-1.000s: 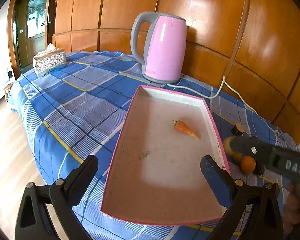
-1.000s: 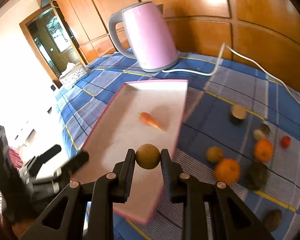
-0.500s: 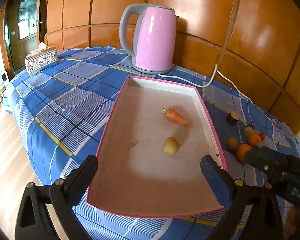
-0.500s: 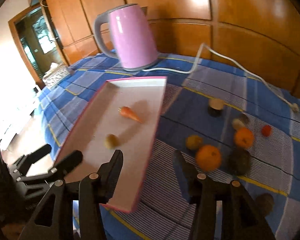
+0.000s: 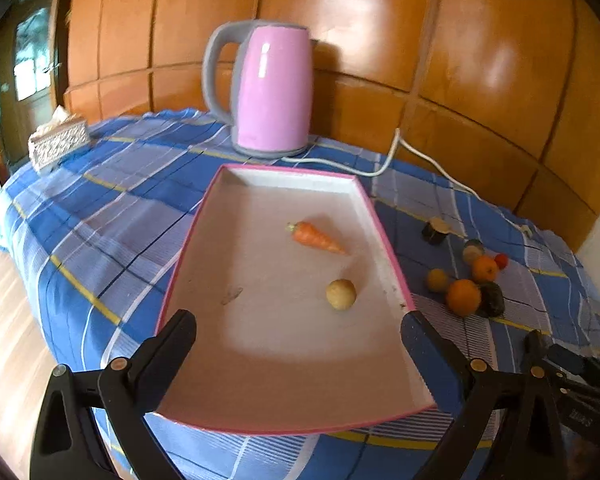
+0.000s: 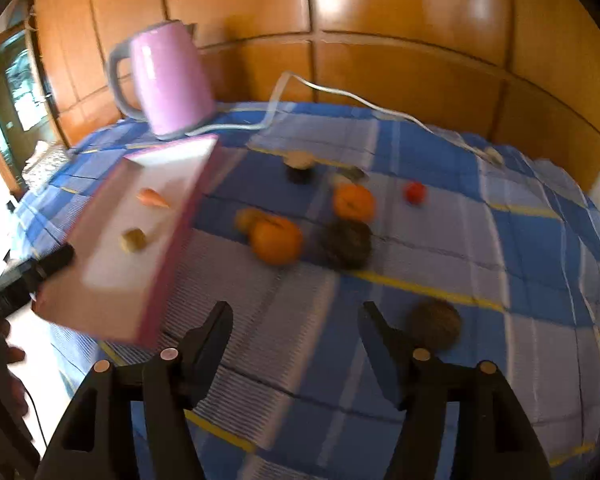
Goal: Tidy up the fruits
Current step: 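Reach the left gripper to the dark brown round fruit and grasp it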
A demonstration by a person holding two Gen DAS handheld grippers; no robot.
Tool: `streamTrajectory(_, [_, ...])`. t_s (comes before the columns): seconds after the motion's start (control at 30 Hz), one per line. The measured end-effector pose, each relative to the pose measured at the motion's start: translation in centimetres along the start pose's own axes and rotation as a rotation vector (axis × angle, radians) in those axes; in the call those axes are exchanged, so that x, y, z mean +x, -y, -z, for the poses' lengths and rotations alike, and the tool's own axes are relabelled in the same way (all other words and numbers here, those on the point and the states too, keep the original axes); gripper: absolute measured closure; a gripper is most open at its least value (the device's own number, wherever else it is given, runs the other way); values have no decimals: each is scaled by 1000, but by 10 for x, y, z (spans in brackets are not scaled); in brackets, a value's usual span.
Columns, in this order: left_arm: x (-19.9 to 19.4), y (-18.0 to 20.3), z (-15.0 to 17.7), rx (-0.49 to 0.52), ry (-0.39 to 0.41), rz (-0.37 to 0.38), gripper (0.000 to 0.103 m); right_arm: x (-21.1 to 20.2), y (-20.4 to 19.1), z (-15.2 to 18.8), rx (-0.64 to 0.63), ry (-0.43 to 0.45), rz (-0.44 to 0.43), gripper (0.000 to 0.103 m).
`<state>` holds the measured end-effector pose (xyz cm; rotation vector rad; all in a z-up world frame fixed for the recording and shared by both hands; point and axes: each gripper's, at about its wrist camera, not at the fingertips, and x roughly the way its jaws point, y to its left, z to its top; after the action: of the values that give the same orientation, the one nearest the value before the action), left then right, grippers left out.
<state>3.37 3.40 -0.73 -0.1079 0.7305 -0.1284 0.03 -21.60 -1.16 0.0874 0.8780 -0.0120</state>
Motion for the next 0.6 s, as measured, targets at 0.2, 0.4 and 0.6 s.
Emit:
streamTrajectory(0.2, [-4,10,2,31,32,48,0,-3,50,20,110,-25,107,37])
streamTrajectory(0.4, [-3,15,3,34,-16,105,0,-6,83,27,223,-25,163,37])
streamTrajectory(0.6, [0,35,5,95,-93,161,0,-4,87,37,206,-53,167,37])
